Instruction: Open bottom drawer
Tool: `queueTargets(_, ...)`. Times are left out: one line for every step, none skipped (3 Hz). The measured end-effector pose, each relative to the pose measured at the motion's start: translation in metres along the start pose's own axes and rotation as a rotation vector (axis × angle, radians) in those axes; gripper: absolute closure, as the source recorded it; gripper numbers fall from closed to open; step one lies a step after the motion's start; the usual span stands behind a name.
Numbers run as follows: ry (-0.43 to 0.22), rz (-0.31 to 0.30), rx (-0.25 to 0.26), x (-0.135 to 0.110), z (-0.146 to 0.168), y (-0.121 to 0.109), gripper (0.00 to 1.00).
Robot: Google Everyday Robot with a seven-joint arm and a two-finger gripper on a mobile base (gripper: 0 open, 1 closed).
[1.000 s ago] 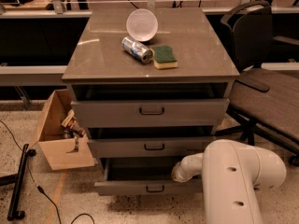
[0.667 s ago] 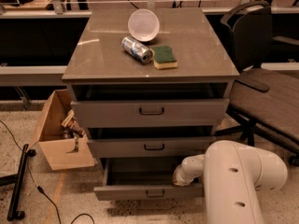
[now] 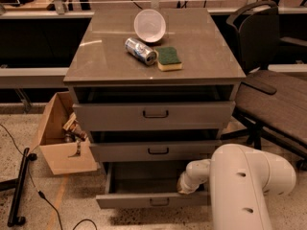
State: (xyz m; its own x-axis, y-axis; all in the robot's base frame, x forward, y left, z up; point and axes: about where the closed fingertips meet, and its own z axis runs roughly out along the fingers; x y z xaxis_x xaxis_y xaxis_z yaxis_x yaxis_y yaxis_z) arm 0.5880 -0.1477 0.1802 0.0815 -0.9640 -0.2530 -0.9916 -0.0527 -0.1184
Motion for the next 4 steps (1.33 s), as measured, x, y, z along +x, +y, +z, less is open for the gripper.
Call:
queueTargets(-0.001, 0.006, -0.020, -0.002, -0.003, 0.007, 1.00)
queueTargets(-0.001, 0.006, -0.020, -0.002, -0.005, 0.007, 1.00)
queueTargets(-0.005, 0.018, -0.062, 0.006, -0.023, 0.032, 1.00)
queueTargets(-0.016, 0.038, -0.101, 0.017, -0.043, 0.064, 1.00)
